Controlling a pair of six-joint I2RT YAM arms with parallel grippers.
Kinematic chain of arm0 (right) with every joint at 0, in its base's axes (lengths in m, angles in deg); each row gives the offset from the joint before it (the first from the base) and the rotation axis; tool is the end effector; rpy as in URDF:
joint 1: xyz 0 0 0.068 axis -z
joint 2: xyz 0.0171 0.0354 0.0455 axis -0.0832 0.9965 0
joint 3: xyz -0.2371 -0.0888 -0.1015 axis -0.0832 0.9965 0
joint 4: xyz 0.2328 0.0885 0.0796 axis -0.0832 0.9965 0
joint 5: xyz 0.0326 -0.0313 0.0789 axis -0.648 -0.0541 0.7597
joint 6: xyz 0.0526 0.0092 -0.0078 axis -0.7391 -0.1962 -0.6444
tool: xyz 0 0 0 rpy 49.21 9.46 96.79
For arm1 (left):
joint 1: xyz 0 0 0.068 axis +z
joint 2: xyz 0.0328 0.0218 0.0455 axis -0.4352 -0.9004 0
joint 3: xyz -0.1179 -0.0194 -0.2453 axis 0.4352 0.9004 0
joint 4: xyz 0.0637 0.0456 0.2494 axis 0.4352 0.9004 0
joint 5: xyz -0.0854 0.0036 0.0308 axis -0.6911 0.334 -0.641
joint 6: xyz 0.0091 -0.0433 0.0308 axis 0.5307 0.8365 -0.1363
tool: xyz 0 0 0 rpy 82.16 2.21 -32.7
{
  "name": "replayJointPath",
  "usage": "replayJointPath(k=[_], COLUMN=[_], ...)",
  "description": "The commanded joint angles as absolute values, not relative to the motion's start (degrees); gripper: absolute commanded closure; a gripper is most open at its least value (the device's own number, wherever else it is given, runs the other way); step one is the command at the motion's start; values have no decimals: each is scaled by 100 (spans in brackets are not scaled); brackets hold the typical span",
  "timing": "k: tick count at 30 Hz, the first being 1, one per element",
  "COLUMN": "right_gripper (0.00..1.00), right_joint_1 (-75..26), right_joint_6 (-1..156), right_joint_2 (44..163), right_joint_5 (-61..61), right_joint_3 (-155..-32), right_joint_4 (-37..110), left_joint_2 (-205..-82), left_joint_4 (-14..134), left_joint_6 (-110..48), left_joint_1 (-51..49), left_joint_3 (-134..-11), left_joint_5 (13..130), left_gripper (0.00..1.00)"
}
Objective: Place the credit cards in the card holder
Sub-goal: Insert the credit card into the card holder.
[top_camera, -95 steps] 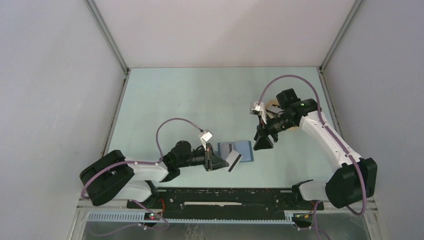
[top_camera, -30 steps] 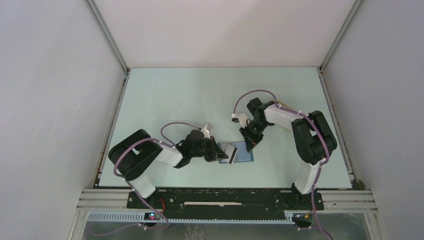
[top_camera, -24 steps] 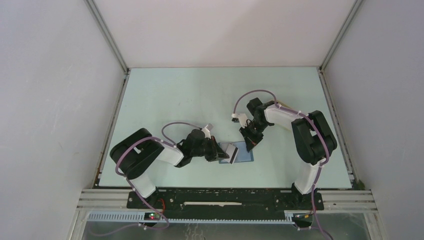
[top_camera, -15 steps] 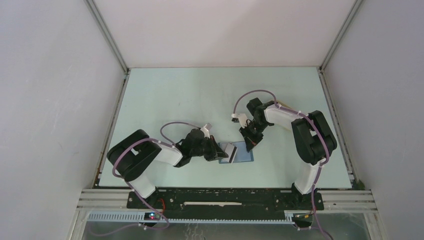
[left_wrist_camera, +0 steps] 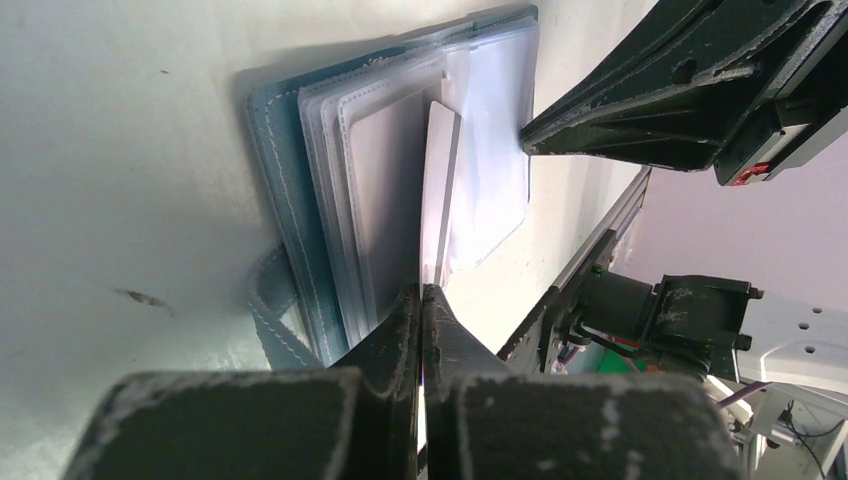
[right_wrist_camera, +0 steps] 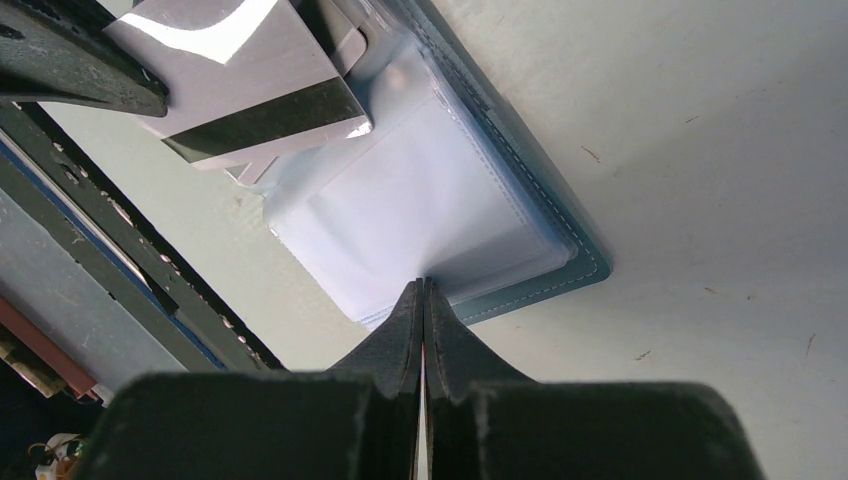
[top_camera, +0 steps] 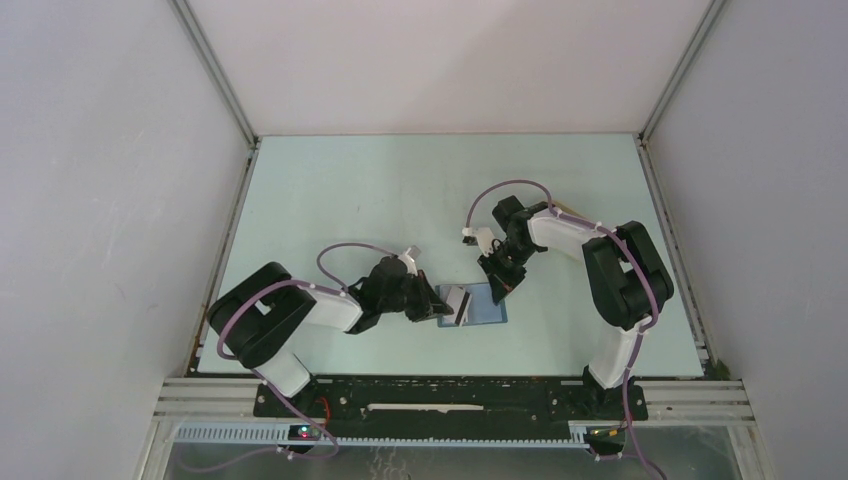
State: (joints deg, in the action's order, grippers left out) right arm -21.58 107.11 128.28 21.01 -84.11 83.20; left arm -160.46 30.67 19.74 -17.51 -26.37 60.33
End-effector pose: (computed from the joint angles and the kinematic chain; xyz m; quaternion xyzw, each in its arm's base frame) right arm 0.2830 0.1593 0.1529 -0.4104 0.8772 0.2485 0.0197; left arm 0.1893 -0.1947 0.1154 -0.0671 0.8748 -0.4537 0.1565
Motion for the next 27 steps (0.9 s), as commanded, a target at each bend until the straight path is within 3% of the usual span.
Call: replayJointPath(k=[1,27], right_gripper=[97,97], right_joint_1=[-2204,-2212], right_joint_6=[10648,10653], right_joint_2=[12782,12782], right_joint_5=[2060,2055], right_joint_3=[-8593,-8619], right_joint_4=[8247,8271], left_joint_2=[-15952,-16211], left_joint_4=[3646,3635], left_joint_6=[1643,1589], left_joint_1=[-1710,-1727], left_joint_3=[-2648,-2928], left_joint_5=[6282,6051], left_gripper=[99,99])
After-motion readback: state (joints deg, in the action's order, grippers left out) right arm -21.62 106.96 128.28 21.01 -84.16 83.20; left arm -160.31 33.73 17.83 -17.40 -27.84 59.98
